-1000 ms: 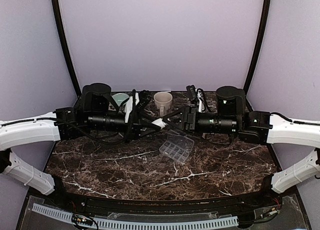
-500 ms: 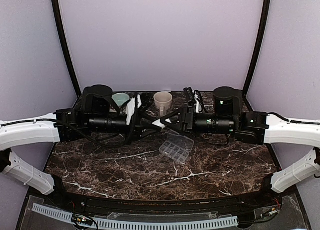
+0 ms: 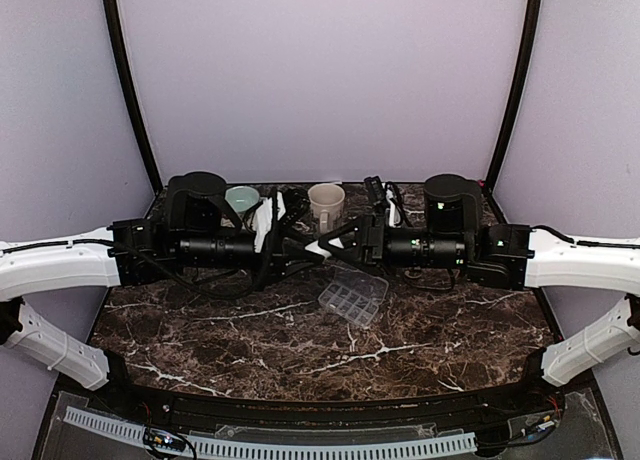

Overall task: Sort the pills into containers
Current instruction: Unscrew the lid of the pill bottle.

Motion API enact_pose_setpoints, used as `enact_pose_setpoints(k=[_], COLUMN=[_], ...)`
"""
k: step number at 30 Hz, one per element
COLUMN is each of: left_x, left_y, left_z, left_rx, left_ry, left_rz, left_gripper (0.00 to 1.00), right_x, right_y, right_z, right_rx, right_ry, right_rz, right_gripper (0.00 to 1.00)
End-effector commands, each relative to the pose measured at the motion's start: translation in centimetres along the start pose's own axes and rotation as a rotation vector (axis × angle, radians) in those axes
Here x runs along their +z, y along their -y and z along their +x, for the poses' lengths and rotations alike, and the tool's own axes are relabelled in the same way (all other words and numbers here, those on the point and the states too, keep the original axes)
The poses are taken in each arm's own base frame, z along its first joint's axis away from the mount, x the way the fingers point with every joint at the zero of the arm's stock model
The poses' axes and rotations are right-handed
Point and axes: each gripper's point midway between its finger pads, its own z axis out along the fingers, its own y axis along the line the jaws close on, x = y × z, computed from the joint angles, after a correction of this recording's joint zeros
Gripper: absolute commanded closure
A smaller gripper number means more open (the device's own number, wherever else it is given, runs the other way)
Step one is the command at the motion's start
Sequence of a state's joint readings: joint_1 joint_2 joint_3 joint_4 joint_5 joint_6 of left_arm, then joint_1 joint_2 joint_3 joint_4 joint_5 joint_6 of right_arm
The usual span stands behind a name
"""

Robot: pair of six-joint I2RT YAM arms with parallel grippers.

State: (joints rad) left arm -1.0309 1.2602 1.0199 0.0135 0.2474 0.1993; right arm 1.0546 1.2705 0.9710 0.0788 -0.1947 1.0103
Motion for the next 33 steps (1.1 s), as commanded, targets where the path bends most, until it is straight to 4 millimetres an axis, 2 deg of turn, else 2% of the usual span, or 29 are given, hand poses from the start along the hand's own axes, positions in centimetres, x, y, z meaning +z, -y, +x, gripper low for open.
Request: enact_pose_setpoints(k=[1, 14, 29, 33], left_x=[-0.6, -0.5, -0.3, -0.2], left_y=[0.3, 0.3, 0.3, 0.1], left_z=[-1.1, -0.6, 0.4, 0.5], left_rx=[0.027, 0.030, 0.029, 0.030], left_ry=[0.044, 0.028, -0.004, -0.008], left_rz=[-0.001, -0.009, -0.019, -0.028], left_gripper=[1.00, 1.00, 1.00, 1.00], right_x=[0.0, -0.3, -1.3, -1.2], right_y=[-1.0, -1.3, -1.6, -1.6], right_z=[-0.6, -0.9, -1.8, -1.7], right_rx=[0.005, 0.004, -0.026, -0.024], right_ry=[0.015, 0.028, 0.061, 0.054], right_rz=[-0.034, -0.028, 0.008, 0.008], right_gripper=[0.50, 0.53, 0.51, 0.54])
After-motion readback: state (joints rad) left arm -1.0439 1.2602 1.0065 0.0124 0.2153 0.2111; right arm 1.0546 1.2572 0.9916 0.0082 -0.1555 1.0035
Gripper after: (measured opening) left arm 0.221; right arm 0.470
